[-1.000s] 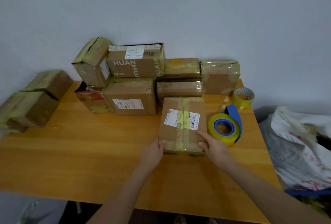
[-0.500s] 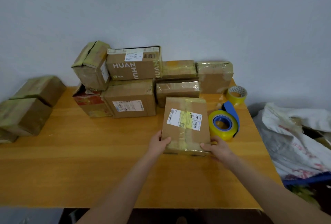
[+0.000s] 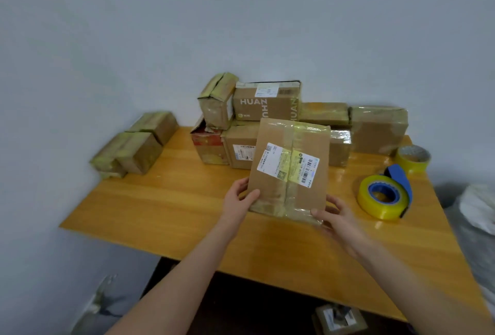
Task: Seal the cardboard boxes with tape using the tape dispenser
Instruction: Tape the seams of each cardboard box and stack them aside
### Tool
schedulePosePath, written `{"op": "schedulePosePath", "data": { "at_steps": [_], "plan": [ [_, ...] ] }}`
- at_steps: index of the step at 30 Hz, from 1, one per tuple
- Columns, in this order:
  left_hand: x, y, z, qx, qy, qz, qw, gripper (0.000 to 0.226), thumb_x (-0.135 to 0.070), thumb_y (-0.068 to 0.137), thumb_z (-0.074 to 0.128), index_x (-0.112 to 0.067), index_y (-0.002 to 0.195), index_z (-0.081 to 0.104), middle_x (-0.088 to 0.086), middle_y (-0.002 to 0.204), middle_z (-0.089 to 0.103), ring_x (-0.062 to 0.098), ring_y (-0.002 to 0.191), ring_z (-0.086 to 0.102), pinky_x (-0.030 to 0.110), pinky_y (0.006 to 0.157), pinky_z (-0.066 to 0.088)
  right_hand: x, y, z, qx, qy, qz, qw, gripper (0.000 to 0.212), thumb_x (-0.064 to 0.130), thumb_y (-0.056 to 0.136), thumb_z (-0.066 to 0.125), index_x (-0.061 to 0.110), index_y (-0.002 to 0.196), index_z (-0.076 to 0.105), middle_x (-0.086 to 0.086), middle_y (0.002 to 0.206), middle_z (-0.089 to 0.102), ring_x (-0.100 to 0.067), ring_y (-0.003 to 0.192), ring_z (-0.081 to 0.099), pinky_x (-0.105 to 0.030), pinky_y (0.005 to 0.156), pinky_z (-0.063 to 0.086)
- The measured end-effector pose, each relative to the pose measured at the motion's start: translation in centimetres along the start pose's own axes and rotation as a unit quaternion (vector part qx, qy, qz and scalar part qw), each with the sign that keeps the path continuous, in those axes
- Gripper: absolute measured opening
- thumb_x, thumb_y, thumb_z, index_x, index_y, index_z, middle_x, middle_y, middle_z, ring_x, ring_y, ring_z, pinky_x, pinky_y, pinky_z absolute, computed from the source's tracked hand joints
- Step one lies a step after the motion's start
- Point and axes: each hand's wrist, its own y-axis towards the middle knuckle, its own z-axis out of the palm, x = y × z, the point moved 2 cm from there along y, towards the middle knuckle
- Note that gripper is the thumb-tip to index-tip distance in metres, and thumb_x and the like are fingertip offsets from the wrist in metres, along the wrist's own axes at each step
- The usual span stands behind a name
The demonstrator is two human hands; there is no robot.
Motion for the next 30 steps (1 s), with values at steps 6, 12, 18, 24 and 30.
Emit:
{"op": "schedulePosePath", "data": {
  "at_steps": [6,12,18,24,30],
  "plan": [
    [-1.7,-0.8,-8.1,-0.165,-0.017,0.024,0.986,0.032,-0.027,0.093,0.062,-0.018,0.121,0.051,-0.002,0.108,0.059,0.003,0.088,0.058,0.014,0.062,0.049,3.0,-0.6,9.7,0.081,-0.071,-0.062,0.992,0.066,0.005,0.08,0.075,0.028,0.135,0.046,-0.002,0.12,0.059,-0.023,0.107,0.062,-0.037,0.079,0.058],
    [-1.1,1.9,-17.5,-0.238,-0.026,0.024,0.971,0.039,-0.033,0.094,0.058,-0.014,0.127,0.05,0.005,0.113,0.06,0.01,0.092,0.058,0.02,0.065,0.044,4.4,0.9,20.3,0.121,-0.111,-0.089,0.982,0.065,0.019,0.078,0.08,0.04,0.128,0.046,-0.002,0.129,0.049,-0.022,0.121,0.048,-0.041,0.087,0.053],
    [-0.6,10.6,-30.4,-0.268,0.014,0.022,0.963,0.048,-0.039,0.095,0.055,-0.015,0.137,0.047,0.003,0.123,0.058,0.019,0.11,0.055,0.034,0.09,0.048,6.0,6.4,35.0,0.126,-0.12,-0.126,0.977,0.059,0.017,0.082,0.076,0.037,0.127,0.043,0.004,0.103,0.059,-0.013,0.089,0.06,-0.039,0.083,0.056],
    [0.0,21.8,-42.5,-0.236,0.134,-0.012,0.962,0.05,-0.033,0.095,0.057,-0.012,0.14,0.049,0.003,0.136,0.054,0.021,0.123,0.051,0.036,0.104,0.041,4.8,14.9,48.3,0.082,-0.088,-0.019,0.993,0.054,0.033,0.082,0.075,0.024,0.129,0.051,-0.005,0.121,0.06,-0.021,0.102,0.061,-0.034,0.08,0.056],
    [-2.1,31.0,-50.1,-0.223,0.204,0.006,0.953,0.044,-0.025,0.096,0.054,-0.015,0.139,0.051,0.002,0.133,0.057,0.021,0.118,0.055,0.033,0.098,0.043,6.2,22.0,58.3,0.053,-0.06,0.019,0.997,0.054,0.023,0.09,0.068,0.018,0.139,0.047,-0.006,0.122,0.059,-0.027,0.108,0.06,-0.039,0.09,0.055]
  ]
}}
